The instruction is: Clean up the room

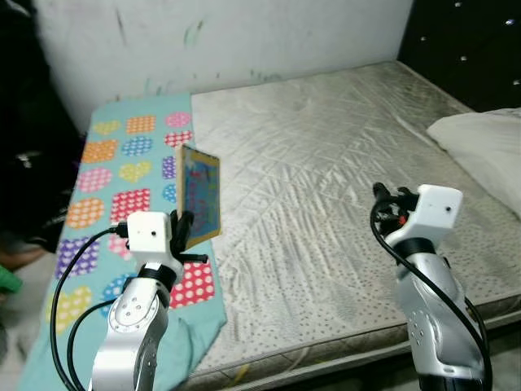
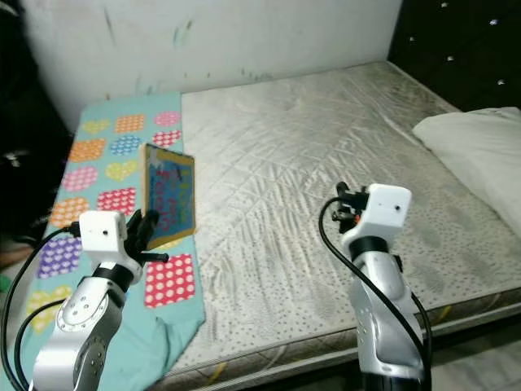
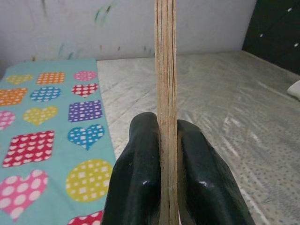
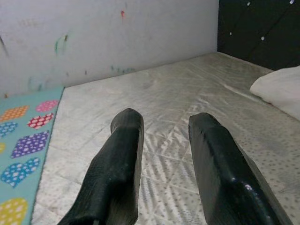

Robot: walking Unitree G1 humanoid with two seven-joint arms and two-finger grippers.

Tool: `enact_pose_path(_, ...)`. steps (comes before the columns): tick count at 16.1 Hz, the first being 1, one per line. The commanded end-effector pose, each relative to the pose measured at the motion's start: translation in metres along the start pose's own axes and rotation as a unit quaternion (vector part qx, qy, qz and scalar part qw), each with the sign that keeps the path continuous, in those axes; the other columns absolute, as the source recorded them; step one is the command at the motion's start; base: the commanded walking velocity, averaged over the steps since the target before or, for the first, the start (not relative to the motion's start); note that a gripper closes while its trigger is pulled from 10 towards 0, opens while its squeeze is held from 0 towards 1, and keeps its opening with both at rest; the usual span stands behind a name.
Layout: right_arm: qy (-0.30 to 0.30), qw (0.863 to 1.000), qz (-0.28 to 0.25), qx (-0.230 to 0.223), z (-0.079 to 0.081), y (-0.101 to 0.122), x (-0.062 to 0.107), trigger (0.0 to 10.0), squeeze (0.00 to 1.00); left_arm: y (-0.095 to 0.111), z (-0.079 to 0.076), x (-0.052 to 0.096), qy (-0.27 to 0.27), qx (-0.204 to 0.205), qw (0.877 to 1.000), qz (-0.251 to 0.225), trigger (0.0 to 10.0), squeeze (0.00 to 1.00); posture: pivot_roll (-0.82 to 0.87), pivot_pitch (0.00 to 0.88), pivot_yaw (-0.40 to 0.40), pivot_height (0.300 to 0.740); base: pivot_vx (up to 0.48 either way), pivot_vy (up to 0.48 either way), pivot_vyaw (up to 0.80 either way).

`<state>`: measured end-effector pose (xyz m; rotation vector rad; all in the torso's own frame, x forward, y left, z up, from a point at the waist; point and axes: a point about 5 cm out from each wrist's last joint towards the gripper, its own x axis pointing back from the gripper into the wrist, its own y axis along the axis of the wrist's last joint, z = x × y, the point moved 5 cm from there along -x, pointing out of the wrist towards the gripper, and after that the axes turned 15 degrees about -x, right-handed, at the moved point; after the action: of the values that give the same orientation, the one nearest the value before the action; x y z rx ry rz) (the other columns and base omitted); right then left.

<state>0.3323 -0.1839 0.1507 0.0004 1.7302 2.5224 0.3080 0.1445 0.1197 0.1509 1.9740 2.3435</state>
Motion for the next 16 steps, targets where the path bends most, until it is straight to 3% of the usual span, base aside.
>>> enact_pose_path(1,0.011,1.000,-0.003,-0.001,0.006,0.004,0.001,10.0,0.00,0.013,0.003,0.001,0.001,-0.007,1.000,-0.025,10.0,0.00,-0.22,0.015,0.086,0.740,0.000,0.000,0.00)
enact_pose_path(4,0.011,1.000,-0.003,0.001,0.006,0.005,0.003,10.0,0.00,0.016,-0.009,0.002,-0.020,-0.002,0.999,-0.031,10.0,0.00,-0.23,0.025,0.086,0.740,0.000,0.000,0.00)
enact_pose_path(16,0.007,1.000,0.004,0.000,0.006,0.001,0.005,10.0,0.00,0.013,-0.007,0.003,-0.020,-0.010,1.000,-0.022,10.0,0.00,-0.22,0.041,0.088,0.740,0.000,-0.115,0.00)
